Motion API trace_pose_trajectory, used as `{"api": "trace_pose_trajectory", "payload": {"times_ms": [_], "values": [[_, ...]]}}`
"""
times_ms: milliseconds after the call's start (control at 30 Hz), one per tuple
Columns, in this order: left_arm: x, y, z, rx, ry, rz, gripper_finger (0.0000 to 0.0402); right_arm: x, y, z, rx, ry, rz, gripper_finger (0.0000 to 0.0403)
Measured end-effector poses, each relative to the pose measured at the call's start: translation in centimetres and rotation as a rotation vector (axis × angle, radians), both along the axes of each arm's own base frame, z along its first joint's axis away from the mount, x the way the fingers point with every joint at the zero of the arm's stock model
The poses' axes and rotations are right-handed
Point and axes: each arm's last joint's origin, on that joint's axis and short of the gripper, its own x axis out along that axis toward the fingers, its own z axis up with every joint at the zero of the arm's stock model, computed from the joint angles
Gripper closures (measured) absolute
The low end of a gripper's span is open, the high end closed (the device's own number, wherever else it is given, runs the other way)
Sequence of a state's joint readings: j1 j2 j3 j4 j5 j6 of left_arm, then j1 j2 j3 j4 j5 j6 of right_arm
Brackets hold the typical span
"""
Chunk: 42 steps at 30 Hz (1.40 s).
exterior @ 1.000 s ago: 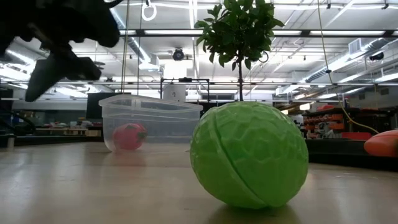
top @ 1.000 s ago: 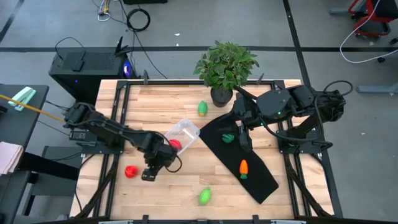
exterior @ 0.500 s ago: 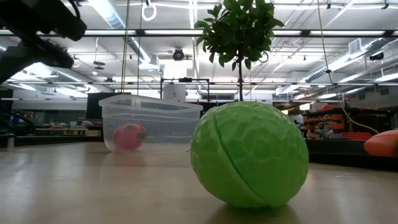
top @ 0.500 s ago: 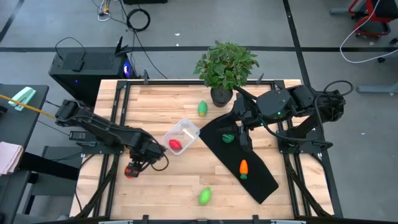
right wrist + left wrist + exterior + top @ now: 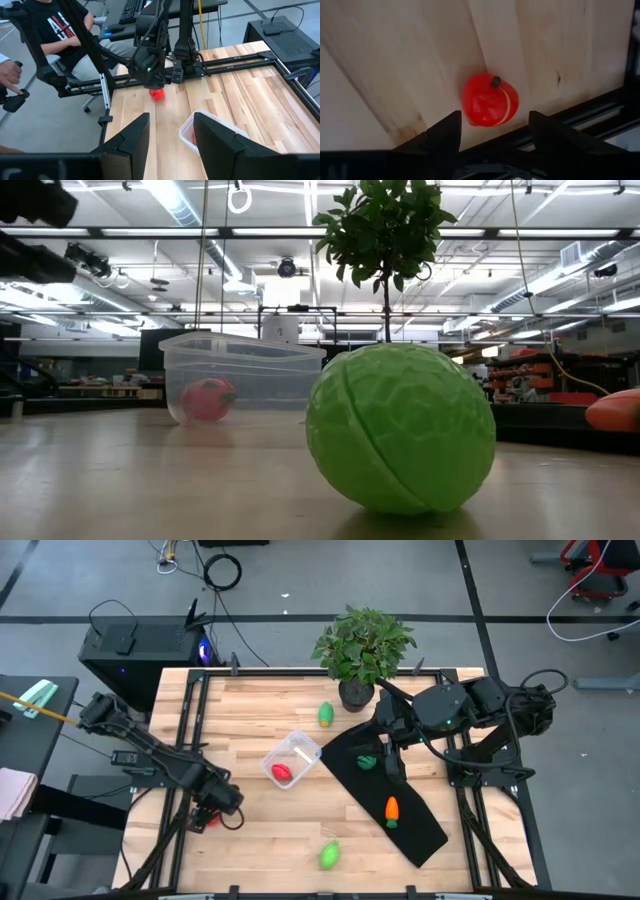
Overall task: Pick and placing Produce into tupperware
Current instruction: Put the red apple into the transparent bin
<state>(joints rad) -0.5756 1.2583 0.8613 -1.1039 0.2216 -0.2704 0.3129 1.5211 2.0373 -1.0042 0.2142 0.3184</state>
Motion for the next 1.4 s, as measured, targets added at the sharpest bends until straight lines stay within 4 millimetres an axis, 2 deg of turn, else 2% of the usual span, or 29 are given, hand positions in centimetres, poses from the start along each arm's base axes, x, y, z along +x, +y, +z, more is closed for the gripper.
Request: {"api": "trace_pose_trajectory", "payload": {"times_ms": [200, 500, 800, 1000, 1200, 1400], "values": [[-1.1, -0.5, -1.3, 0.000, 0.004, -0.016, 0.0162, 0.0, 0.0, 0.0, 0.009, 0.001, -0.005, 0.0243], [-1.1, -0.6, -1.3, 0.002, 0.010, 0.016, 0.0173, 0.0, 0.0, 0.0, 0.010, 0.001, -0.006, 0.0243], [-1.2, -0.8, -1.4, 0.000, -0.038, -0.145, 0.0178, 0.0, 0.0, 0.0, 0.010, 0.001, -0.006, 0.0243], [-1.0, -1.0, -1.3, -0.015, -0.056, -0.111, 0.0185, 0.0, 0.0, 0.0, 0.007, 0.000, -0.005, 0.0243], [-0.5, -1.4, -1.2, -0.056, -0.077, 0.001, 0.0191, 0.0, 0.0, 0.0, 0.014, 0.001, -0.009, 0.0243], [-0.5, -1.2, -1.3, -0.020, -0.076, 0.051, 0.0159, 0.0, 0.0, 0.0, 0.017, 0.001, -0.010, 0.0243]]}}
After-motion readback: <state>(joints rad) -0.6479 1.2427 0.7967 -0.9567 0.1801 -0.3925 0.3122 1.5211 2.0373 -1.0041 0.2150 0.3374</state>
